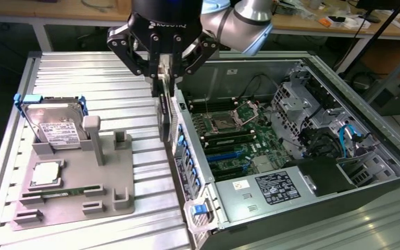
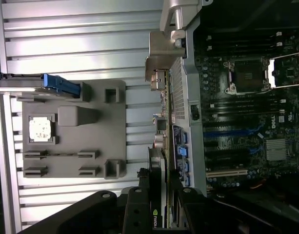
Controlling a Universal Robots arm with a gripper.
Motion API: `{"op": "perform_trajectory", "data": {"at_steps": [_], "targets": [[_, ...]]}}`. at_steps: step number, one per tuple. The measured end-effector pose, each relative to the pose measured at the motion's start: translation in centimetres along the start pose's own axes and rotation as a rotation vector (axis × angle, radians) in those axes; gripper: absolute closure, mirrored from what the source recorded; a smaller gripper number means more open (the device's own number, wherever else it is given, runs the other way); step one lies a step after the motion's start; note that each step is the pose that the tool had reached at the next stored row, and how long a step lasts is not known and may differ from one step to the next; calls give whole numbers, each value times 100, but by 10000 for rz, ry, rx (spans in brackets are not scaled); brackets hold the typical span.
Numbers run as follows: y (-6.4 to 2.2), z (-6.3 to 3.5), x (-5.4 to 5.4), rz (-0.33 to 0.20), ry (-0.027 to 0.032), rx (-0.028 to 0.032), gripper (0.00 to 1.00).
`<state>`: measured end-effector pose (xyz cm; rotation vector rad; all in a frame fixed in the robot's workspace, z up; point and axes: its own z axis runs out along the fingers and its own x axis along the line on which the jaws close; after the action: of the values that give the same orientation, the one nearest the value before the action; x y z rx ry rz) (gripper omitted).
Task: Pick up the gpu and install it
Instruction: 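Pick up the gpu and move the gpu toward the slot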
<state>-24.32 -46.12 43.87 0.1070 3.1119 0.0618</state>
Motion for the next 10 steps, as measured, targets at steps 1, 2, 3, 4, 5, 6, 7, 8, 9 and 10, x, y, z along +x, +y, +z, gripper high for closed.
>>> {"op": "perform_trajectory", "data": {"at_steps": [1, 2, 3, 4, 5, 6, 7, 8, 9, 10], "targets": [[1, 1, -17, 0, 0, 0, 73], [2, 1, -36, 0, 0, 0, 73], [4, 2, -54, 0, 0, 0, 73], [5, 2, -76, 0, 0, 0, 73], [7, 3, -95, 1, 0, 0, 73], [8, 3, -113, 0, 0, 0, 73], [9, 4, -131, 1, -1, -1, 73], [10, 5, -150, 1, -1, -1, 73], [12, 5, -170, 0, 0, 0, 73], [13, 6, -189, 0, 0, 0, 73]]}}
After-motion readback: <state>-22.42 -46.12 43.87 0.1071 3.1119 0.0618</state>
